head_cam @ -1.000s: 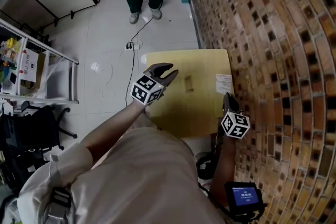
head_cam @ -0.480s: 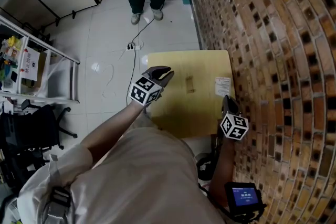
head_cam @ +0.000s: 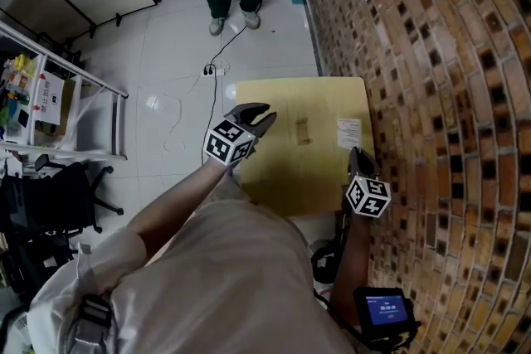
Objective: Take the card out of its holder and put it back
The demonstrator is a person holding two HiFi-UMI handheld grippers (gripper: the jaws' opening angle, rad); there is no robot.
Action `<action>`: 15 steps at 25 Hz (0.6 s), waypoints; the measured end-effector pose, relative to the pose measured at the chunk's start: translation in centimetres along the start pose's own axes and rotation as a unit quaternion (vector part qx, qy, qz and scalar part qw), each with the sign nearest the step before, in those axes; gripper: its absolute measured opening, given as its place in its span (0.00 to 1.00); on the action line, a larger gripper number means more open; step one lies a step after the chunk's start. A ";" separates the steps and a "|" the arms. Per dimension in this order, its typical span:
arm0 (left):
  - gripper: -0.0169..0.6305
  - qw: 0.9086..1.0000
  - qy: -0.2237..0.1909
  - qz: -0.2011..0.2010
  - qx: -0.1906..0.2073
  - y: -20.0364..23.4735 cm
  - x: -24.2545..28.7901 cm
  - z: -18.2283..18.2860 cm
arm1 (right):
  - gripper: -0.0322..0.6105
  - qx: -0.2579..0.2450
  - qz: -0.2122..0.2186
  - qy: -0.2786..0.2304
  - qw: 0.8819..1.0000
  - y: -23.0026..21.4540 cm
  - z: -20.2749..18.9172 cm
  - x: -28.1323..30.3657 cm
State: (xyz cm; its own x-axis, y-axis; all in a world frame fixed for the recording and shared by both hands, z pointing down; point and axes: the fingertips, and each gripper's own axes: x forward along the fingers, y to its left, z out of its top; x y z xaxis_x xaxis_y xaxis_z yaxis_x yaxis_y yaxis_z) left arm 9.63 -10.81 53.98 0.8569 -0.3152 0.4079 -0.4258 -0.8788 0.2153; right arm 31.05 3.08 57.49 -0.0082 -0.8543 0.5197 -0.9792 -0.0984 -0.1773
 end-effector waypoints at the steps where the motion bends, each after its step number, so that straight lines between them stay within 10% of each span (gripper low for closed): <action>1: 0.21 1.000 0.002 0.000 0.000 -0.1 0.0 -0.2 | 0.07 0.000 0.003 0.002 1.000 0.2 -0.1 0.2; 15: 0.21 0.999 0.036 -0.004 0.000 -0.5 0.1 -2.5 | 0.07 -0.010 0.047 0.055 0.997 3.1 -3.6 7.0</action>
State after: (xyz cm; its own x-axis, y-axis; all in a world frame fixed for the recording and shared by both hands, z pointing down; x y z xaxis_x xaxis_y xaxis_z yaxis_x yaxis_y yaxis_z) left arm 9.22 -9.52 56.14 0.8368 -0.2820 0.4694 -0.4195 -0.8811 0.2184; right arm 27.26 -1.34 63.60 -0.1212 -0.7976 0.5909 -0.9769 -0.0098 -0.2136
